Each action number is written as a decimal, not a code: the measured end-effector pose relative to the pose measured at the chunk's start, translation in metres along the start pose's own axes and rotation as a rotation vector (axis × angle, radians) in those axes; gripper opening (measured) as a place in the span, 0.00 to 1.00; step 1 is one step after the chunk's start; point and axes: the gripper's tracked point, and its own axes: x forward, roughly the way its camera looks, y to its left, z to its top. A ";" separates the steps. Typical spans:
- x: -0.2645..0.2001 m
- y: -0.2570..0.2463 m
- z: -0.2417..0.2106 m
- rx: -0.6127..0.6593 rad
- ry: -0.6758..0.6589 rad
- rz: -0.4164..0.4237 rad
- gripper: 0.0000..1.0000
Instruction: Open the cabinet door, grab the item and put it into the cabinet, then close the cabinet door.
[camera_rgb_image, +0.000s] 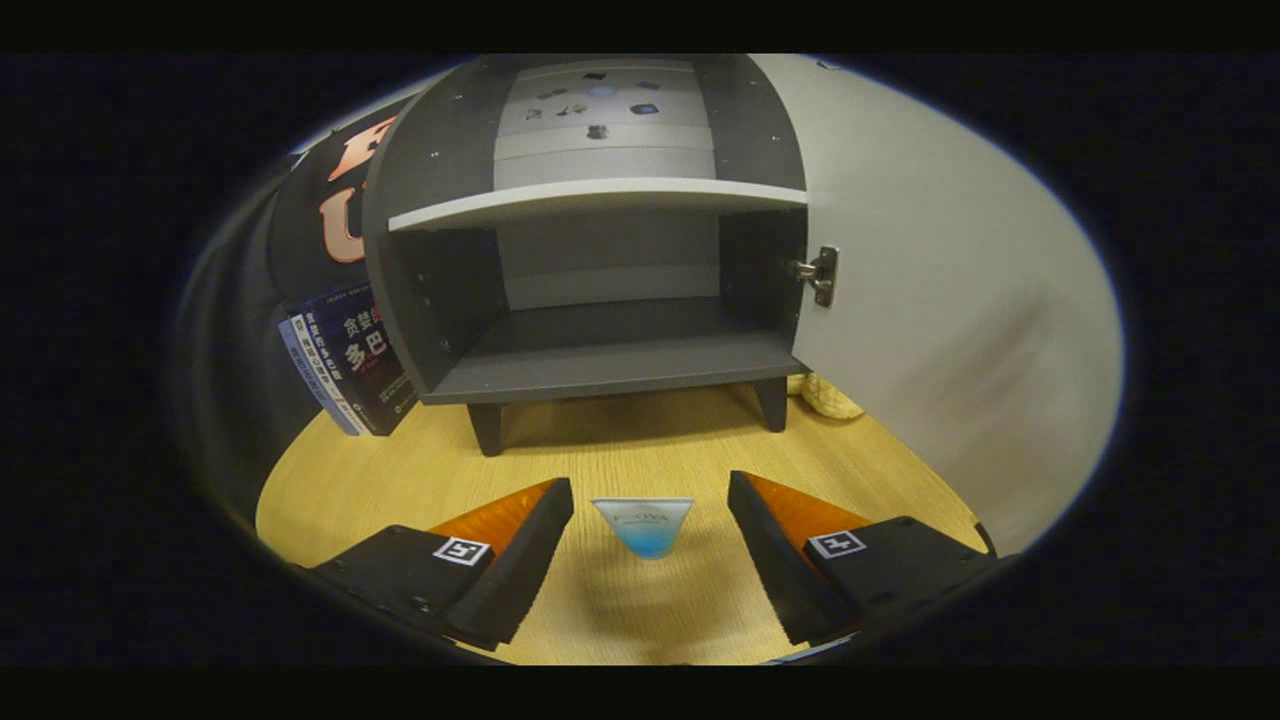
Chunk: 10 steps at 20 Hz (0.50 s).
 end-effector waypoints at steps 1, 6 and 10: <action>0.005 0.000 -0.005 -0.001 0.011 -0.001 1.00; 0.018 -0.003 -0.026 0.014 0.065 0.001 0.94; 0.017 -0.004 -0.028 0.014 0.080 0.009 0.64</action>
